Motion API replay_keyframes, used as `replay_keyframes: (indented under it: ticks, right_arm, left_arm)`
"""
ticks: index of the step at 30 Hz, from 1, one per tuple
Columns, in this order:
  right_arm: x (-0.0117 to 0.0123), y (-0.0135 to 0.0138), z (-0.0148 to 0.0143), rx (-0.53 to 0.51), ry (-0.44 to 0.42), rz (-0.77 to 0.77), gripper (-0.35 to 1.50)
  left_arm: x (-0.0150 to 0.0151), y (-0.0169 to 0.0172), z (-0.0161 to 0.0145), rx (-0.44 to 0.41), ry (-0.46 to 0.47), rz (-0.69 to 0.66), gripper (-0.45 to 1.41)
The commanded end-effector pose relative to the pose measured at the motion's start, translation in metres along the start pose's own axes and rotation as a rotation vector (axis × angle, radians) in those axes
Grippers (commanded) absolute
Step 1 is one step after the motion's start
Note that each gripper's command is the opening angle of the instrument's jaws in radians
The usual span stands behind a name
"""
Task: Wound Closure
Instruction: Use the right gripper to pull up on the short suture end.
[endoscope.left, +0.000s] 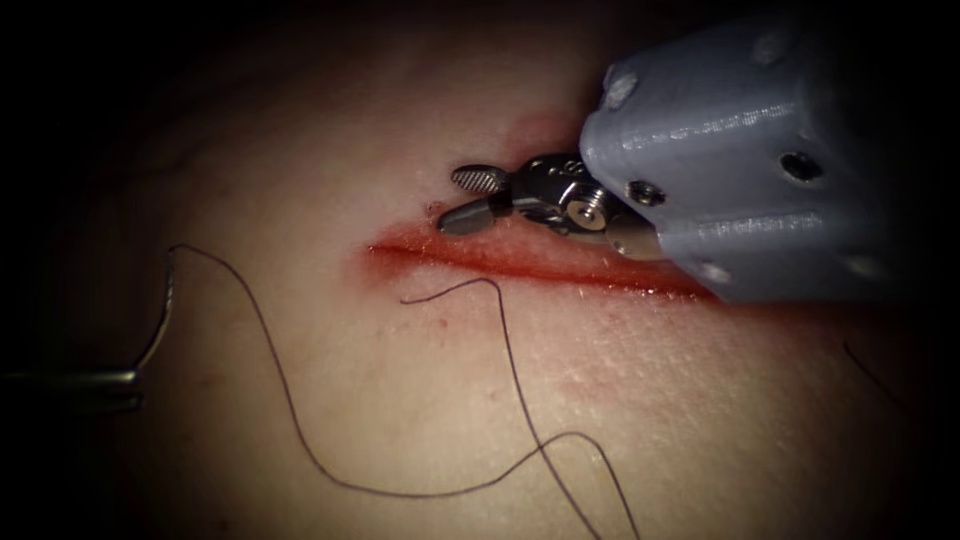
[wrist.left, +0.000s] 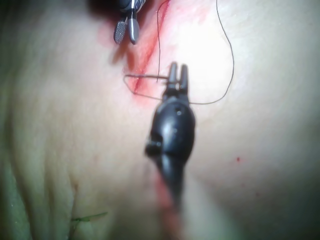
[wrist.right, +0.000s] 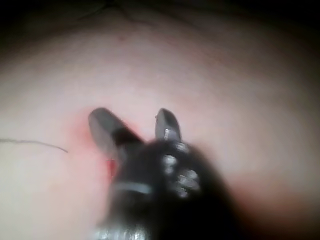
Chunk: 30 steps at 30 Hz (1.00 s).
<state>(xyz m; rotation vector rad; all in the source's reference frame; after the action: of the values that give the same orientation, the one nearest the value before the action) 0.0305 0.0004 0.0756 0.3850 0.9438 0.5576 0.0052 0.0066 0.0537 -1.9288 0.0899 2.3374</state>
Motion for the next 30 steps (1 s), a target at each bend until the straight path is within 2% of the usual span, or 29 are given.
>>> replay_keyframes:
  ticks: [1, 9, 10, 13, 17, 21, 30]
  right_arm:
    - [-0.0008, 0.0003, 0.0016, -0.005, 0.002, -0.006, 0.55]
    - [-0.0022, 0.0014, 0.0038, -0.025, -0.001, -0.017, 0.45]
    - [-0.0025, 0.0017, 0.0042, -0.032, -0.008, -0.02, 0.36]
    - [-0.0029, 0.0022, 0.0048, -0.035, -0.012, -0.025, 0.33]
    - [-0.0036, 0.0026, 0.0057, -0.043, -0.013, -0.033, 0.33]
    - [-0.0059, 0.003, 0.0076, -0.053, -0.03, -0.051, 0.33]
    - [-0.0077, 0.0041, 0.0088, -0.063, -0.051, -0.057, 0.33]
  left_arm:
    - [-0.0007, 0.0002, 0.0007, -0.002, 0.002, -0.001, -0.35]
    - [-0.0009, 0.0002, 0.0007, -0.002, 0.003, 0.0, -0.35]
    - [-0.0009, 0.0002, 0.0007, -0.002, 0.002, 0.0, -0.35]
    - [-0.0009, 0.0002, 0.0007, -0.002, 0.003, 0.0, -0.35]
    - [-0.0009, 0.0002, 0.0007, -0.002, 0.003, 0.0, -0.35]
    - [-0.0009, 0.0003, 0.0007, -0.002, 0.002, 0.0, -0.35]
    - [-0.0009, 0.0003, 0.0007, -0.001, 0.002, 0.0, -0.35]
